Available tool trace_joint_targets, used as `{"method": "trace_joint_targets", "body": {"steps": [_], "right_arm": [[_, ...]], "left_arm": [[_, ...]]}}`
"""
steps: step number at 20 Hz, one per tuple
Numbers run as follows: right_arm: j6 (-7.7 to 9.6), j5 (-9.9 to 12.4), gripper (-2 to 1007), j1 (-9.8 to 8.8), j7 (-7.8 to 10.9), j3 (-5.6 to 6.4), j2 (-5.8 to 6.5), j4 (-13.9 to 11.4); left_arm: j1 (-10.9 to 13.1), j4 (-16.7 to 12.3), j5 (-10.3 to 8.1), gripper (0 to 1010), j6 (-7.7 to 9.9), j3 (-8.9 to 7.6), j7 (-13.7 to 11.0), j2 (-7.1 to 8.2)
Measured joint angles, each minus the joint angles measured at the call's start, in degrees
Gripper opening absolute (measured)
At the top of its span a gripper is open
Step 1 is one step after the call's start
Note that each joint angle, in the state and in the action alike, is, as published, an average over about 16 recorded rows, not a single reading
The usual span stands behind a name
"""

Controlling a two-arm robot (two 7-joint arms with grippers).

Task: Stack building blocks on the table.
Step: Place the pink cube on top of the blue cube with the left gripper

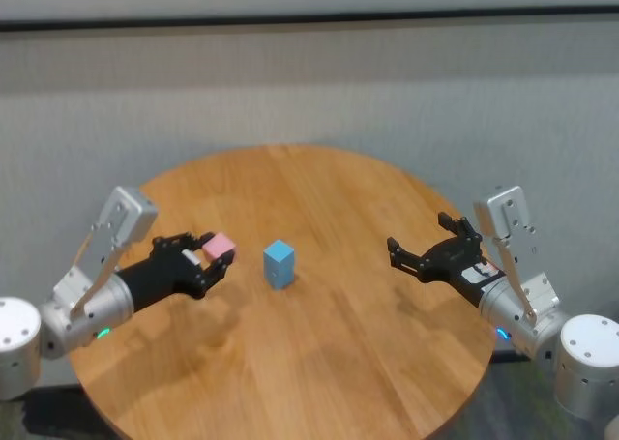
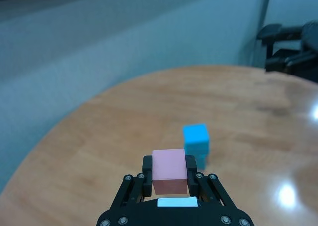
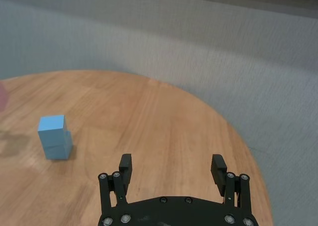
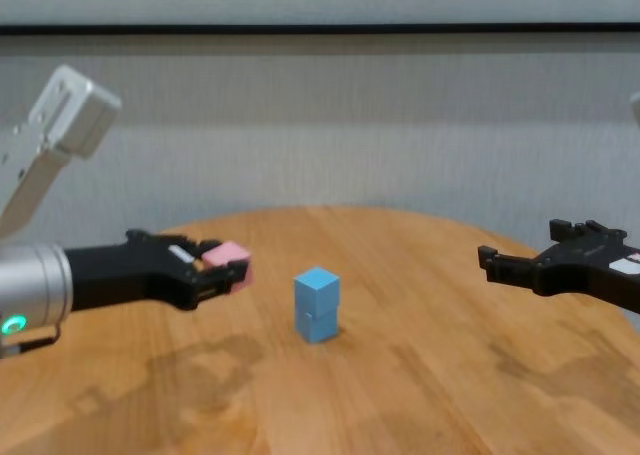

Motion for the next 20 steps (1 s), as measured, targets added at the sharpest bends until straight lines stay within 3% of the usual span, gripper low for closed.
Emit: {"method": "trace_joint_targets", "body": {"steps": [9, 20], "right_arm": [[0.00, 0.00, 1001, 0.00, 0.00, 0.00, 0.00, 0.00], [0.00, 0.00, 1001, 0.00, 0.00, 0.00, 0.00, 0.00]], "left_arm": [[-0.35, -5.71, -0.02, 409, 3.77, 1.33, 1.07, -0.49], [-1.78, -6.10, 0.87, 409, 6.48, 4.23, 1.76, -2.45]]}}
